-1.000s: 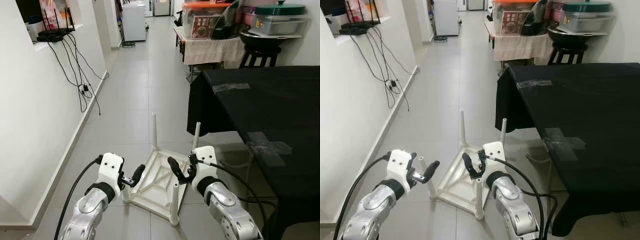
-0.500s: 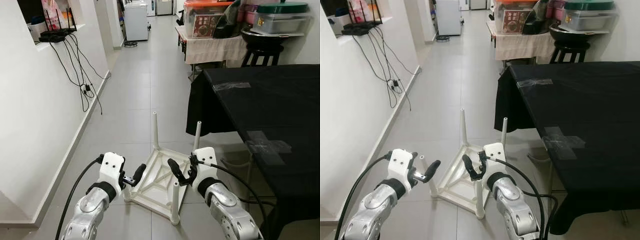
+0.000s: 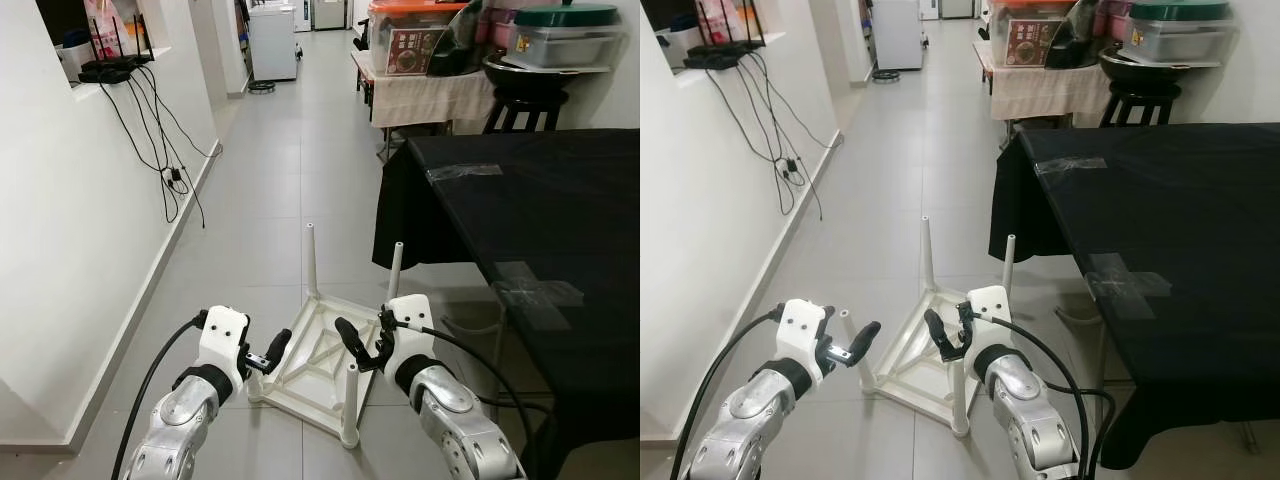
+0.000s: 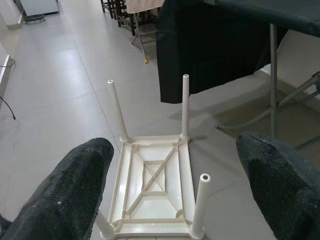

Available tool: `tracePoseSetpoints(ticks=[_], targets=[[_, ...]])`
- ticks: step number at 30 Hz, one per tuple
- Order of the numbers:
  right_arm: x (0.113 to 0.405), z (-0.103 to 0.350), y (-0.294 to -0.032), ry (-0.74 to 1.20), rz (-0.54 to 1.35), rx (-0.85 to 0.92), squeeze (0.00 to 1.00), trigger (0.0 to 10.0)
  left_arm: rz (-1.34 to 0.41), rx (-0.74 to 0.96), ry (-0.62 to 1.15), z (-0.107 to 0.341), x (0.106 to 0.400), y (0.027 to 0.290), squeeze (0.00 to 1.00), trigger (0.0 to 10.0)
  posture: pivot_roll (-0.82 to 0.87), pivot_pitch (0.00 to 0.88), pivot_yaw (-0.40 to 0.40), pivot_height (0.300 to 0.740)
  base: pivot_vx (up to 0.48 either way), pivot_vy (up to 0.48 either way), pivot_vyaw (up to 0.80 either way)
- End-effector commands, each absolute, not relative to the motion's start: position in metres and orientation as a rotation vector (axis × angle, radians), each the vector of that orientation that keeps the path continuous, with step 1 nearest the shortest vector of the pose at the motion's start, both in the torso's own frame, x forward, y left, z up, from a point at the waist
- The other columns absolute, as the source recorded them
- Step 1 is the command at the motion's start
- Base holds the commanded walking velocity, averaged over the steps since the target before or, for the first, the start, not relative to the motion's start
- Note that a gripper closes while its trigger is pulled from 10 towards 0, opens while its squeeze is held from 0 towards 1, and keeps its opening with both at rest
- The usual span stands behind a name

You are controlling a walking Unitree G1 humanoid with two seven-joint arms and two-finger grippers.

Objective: Building children table

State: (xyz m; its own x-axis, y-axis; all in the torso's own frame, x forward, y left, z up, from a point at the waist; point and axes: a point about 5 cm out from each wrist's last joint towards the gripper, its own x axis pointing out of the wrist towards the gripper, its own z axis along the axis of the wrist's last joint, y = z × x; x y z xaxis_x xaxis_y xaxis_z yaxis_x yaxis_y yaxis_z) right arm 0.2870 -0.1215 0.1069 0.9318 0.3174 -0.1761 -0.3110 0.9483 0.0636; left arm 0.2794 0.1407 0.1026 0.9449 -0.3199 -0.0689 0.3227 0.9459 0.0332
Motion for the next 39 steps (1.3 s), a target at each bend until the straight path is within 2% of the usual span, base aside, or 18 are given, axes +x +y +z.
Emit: tracePoseSetpoints(ticks=[1,5,22,39], targets=[[0.2882,0.1055,-0.1161,0.192,0.341,0.043,0.00,10.0,-0.311,0.052,0.078,0.0992,0.2791,0.1445,0.00,10.0,0.02,0.000,0.010,0.740,0.000,0.480,0.00],[0.2882,0.1054,-0.1160,0.193,0.341,0.044,0.00,10.0,-0.309,0.053,0.078,0.0992,0.2791,0.1445,0.00,10.0,0.02,0.000,0.010,0.740,0.000,0.480,0.00],[0.2893,0.1061,-0.1153,0.191,0.339,0.050,0.00,10.0,-0.307,0.054,0.042,0.1040,0.2804,0.1452,0.00,10.0,0.02,0.000,0.017,0.740,0.000,0.000,0.00],[0.2899,0.1062,-0.1157,0.193,0.339,0.056,0.00,10.0,-0.315,0.043,0.038,0.1051,0.2802,0.1449,0.00,10.0,0.02,0.000,0.018,0.740,0.296,0.000,0.00]])
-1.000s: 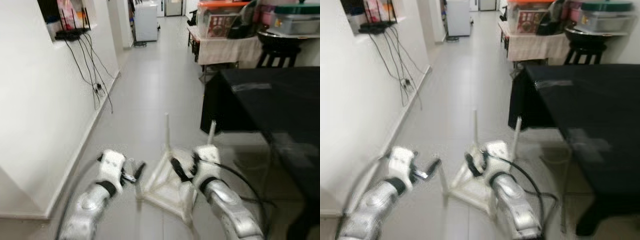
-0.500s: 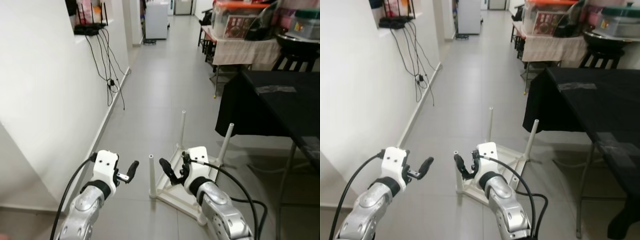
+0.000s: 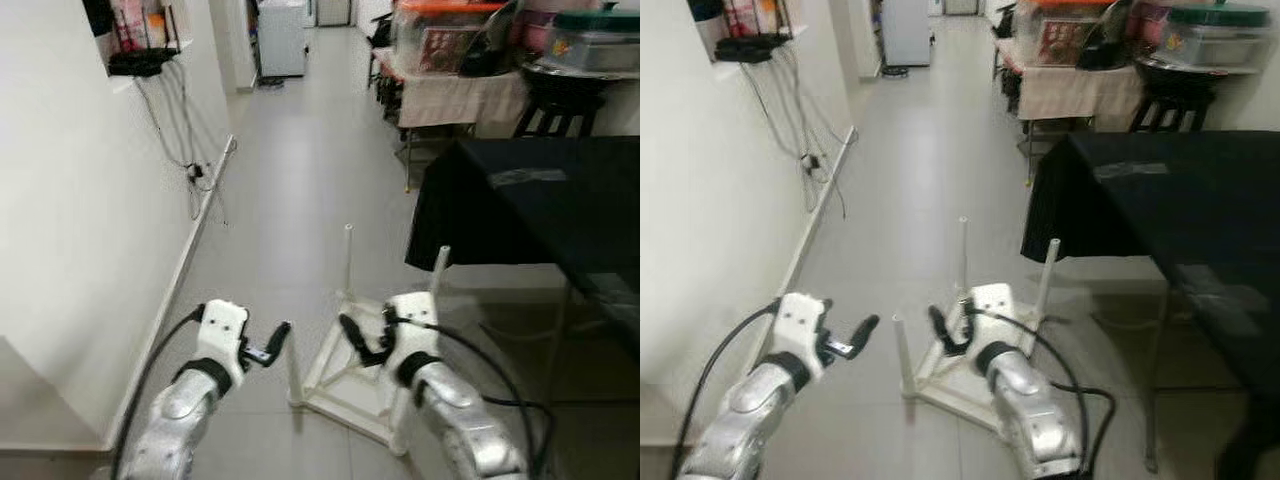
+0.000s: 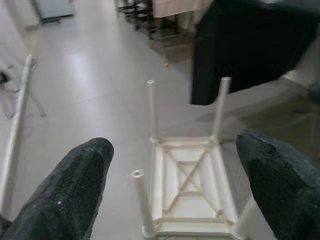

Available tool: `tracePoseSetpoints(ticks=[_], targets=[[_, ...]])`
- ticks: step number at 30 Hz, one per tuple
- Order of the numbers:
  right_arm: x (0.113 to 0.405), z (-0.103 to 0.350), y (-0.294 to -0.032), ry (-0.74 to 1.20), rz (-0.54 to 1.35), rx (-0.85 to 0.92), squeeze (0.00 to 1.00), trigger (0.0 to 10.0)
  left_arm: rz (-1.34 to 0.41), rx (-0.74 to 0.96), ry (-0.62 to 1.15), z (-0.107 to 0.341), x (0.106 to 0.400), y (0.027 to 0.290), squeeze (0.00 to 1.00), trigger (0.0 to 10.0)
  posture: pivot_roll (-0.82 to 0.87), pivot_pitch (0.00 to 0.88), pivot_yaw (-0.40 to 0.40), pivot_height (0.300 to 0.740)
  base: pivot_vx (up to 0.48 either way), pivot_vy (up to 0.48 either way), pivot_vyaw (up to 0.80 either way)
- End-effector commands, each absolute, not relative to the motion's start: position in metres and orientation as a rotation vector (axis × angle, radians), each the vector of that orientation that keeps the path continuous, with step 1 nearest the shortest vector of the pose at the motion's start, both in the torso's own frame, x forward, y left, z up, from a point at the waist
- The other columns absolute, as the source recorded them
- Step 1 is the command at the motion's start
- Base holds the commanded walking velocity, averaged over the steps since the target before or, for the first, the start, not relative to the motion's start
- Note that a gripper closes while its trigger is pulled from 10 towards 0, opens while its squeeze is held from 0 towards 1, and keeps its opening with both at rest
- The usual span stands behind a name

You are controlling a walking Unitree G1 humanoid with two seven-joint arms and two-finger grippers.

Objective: Building children table

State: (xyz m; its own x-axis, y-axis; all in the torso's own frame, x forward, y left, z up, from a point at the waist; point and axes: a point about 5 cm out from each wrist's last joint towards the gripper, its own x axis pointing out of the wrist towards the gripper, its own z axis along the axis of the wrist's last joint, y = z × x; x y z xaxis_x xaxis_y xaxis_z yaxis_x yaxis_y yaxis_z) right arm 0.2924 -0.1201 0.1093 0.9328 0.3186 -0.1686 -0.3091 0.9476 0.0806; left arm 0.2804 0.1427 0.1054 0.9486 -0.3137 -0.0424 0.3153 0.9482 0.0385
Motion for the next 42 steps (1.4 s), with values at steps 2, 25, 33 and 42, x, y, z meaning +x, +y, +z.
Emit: tracePoseSetpoints(ticks=[2,25,33,42], targets=[[0.2899,0.1062,-0.1157,0.193,0.339,0.056,0.00,10.0,-0.315,0.043,0.038,0.1051,0.2802,0.1449,0.00,10.0,0.02,0.000,0.018,0.740,0.292,0.000,0.00],[0.2904,0.1067,-0.1165,0.193,0.341,0.063,0.00,10.0,-0.323,0.040,0.039,0.1051,0.2802,0.1440,0.00,10.0,0.02,0.000,0.016,0.740,0.266,0.000,0.00],[0.2908,0.1050,-0.1169,0.209,0.334,0.059,0.00,10.0,-0.330,0.036,0.039,0.1054,0.2802,0.1439,0.00,10.0,0.02,0.000,0.018,0.740,0.268,0.000,-0.39],[0.2914,0.1036,-0.1174,0.214,0.337,0.057,0.00,10.0,-0.333,0.031,0.046,0.1044,0.2804,0.1434,0.00,10.0,0.02,0.000,0.013,0.740,0.089,0.000,-0.27]])
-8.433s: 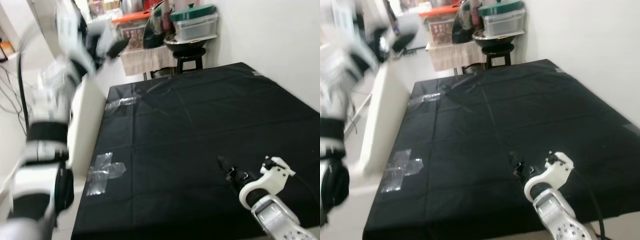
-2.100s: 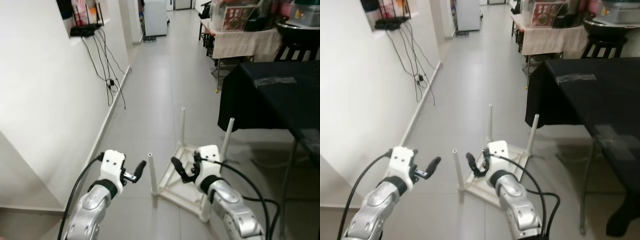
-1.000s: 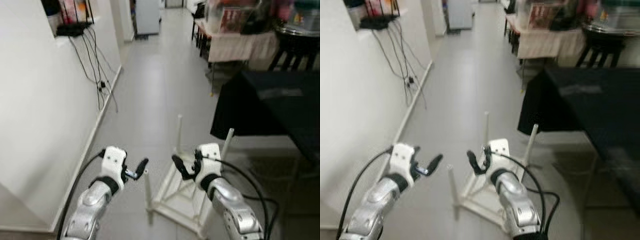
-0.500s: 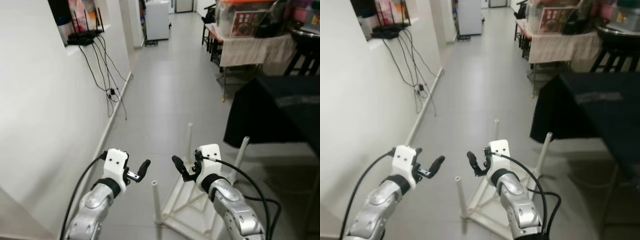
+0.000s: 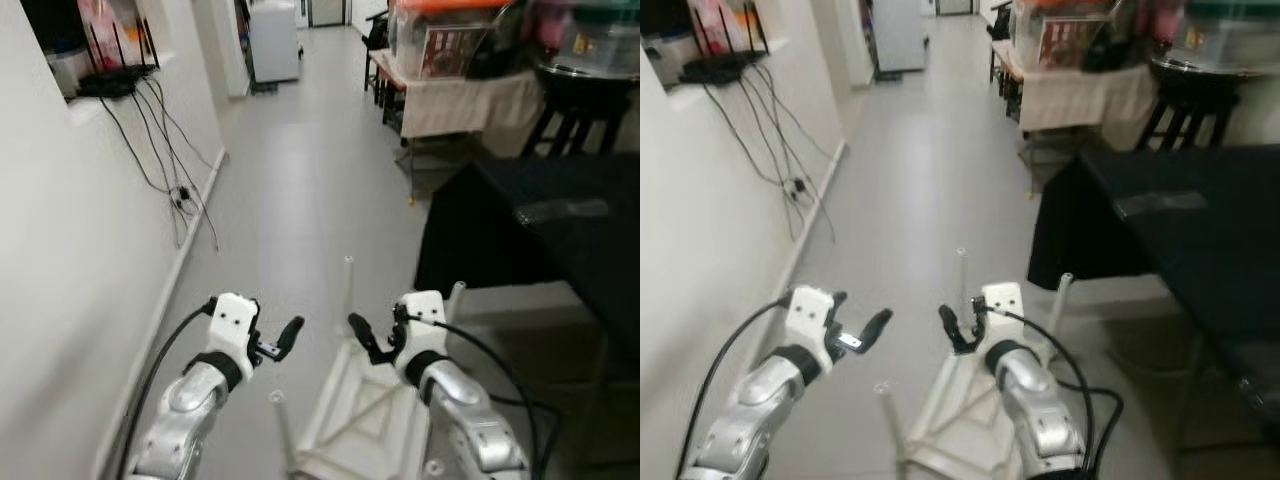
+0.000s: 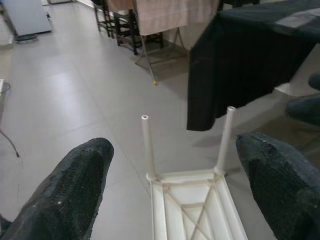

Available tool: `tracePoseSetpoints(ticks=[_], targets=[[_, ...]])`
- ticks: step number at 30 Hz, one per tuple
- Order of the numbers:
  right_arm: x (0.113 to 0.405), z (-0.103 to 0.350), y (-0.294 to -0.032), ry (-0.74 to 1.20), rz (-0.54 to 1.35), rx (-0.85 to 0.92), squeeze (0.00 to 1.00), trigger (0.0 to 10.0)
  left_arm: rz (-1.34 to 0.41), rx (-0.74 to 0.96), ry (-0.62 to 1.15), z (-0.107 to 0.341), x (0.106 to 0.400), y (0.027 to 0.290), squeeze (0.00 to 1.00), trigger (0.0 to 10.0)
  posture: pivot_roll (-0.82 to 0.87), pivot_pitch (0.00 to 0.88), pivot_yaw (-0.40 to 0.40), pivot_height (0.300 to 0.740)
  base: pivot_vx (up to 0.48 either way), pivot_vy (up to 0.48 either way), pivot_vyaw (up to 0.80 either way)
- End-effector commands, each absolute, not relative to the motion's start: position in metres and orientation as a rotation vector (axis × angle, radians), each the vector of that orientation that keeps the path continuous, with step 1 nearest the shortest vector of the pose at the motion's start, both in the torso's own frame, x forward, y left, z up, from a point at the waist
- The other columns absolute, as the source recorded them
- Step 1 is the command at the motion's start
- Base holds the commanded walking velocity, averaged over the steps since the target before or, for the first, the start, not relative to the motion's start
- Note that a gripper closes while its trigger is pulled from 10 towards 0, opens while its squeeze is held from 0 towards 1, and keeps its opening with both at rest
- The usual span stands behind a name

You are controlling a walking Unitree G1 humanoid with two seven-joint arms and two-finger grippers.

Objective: Building children table

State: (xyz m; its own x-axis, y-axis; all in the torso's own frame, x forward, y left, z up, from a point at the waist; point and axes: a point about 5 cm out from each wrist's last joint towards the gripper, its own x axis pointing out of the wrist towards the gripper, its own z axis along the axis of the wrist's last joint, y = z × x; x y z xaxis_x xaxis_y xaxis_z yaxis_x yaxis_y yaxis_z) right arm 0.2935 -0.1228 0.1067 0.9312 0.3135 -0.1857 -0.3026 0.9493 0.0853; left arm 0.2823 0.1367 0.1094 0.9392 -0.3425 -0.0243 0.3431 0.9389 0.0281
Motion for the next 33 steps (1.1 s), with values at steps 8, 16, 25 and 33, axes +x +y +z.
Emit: tracePoseSetpoints(ticks=[8,16,25,33], targets=[[0.2909,0.1025,-0.1170,0.218,0.340,0.055,0.00,10.0,-0.338,0.035,0.057,0.1023,0.2805,0.1427,0.00,10.0,0.02,0.000,0.011,0.740,0.000,0.000,0.00],[0.2910,0.1020,-0.1164,0.221,0.344,0.057,0.00,10.0,-0.338,0.037,0.066,0.1009,0.2804,0.1429,0.00,10.0,0.02,0.000,0.012,0.740,0.000,0.000,0.00],[0.2918,0.1023,-0.1165,0.219,0.342,0.059,0.00,10.0,-0.336,0.036,0.066,0.1008,0.2810,0.1435,0.00,10.0,0.02,0.000,0.014,0.740,0.000,0.000,0.00],[0.2923,0.1027,-0.1168,0.217,0.339,0.061,0.00,10.0,-0.334,0.036,0.064,0.1014,0.2815,0.1438,0.00,10.0,0.02,0.000,0.015,0.740,0.000,0.000,0.00]])
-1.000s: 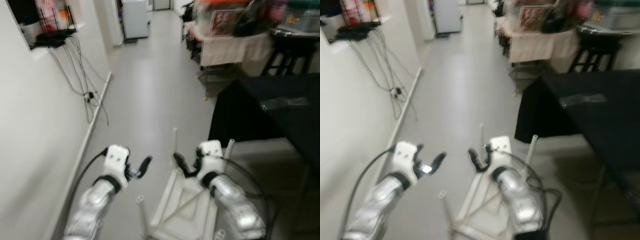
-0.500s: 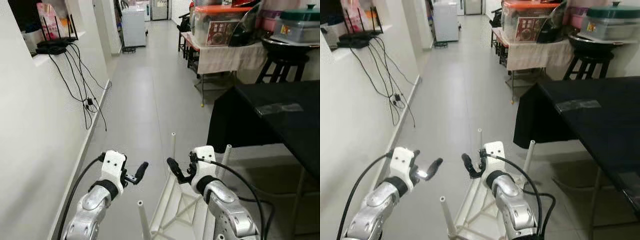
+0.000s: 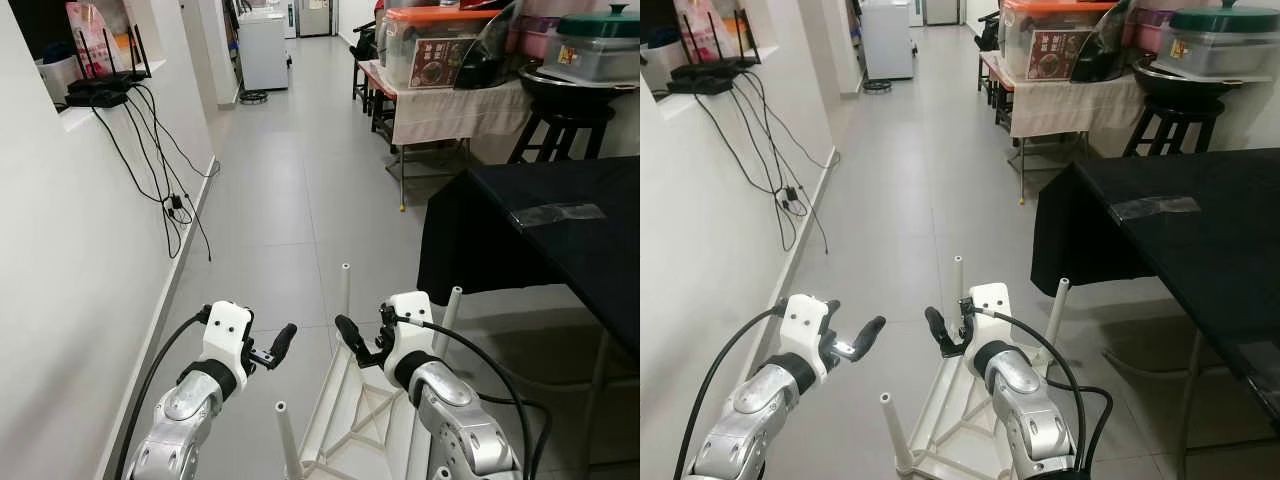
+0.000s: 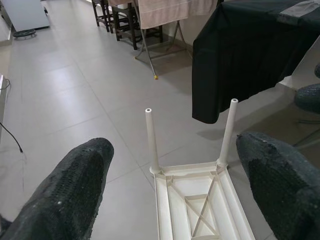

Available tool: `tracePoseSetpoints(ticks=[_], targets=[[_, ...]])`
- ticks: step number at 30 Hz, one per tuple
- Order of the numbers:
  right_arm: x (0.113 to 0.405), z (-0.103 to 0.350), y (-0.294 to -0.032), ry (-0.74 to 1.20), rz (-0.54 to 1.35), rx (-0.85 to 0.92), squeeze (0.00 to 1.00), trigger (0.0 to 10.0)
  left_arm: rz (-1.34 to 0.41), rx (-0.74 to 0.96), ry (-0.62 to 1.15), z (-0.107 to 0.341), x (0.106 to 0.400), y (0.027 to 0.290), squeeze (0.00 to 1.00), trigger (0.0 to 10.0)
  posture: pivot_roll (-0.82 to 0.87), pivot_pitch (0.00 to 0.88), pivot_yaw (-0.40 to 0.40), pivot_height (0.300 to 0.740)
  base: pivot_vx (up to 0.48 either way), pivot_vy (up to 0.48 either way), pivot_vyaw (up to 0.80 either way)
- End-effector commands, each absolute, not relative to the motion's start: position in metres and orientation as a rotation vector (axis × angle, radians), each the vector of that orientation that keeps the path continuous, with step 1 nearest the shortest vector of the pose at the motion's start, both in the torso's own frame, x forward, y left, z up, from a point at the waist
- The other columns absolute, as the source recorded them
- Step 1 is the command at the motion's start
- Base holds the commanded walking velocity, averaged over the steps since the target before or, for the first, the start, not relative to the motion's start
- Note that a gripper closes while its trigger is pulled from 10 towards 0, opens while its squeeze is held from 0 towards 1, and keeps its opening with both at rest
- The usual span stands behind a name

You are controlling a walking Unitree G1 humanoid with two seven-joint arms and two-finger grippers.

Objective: Building children table

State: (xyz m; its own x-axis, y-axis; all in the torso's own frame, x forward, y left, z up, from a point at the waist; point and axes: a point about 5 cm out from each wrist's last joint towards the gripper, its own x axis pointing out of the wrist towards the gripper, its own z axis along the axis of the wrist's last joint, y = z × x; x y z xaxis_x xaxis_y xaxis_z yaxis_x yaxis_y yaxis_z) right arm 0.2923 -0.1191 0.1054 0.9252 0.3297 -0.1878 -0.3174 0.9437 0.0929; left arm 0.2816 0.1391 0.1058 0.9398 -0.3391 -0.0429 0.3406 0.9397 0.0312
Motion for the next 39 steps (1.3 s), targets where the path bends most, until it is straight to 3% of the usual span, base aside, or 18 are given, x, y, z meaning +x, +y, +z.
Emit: tracePoseSetpoints(ticks=[1,25,39], targets=[[0.2924,0.1028,-0.1169,0.217,0.339,0.061,0.00,10.0,-0.333,0.036,0.064,0.1014,0.2816,0.1438,0.00,10.0,0.02,0.000,0.015,0.740,0.000,0.000,0.00],[0.2935,0.1032,-0.1180,0.218,0.331,0.059,0.00,10.0,-0.330,0.031,0.064,0.1015,0.2825,0.1443,0.00,10.0,0.02,0.000,0.015,0.740,0.000,0.000,0.00],[0.2940,0.1014,-0.1174,0.234,0.328,0.049,0.00,10.0,-0.306,0.057,0.045,0.1039,0.2835,0.1471,0.00,10.0,0.02,0.000,0.017,0.740,0.000,0.000,-0.80]])
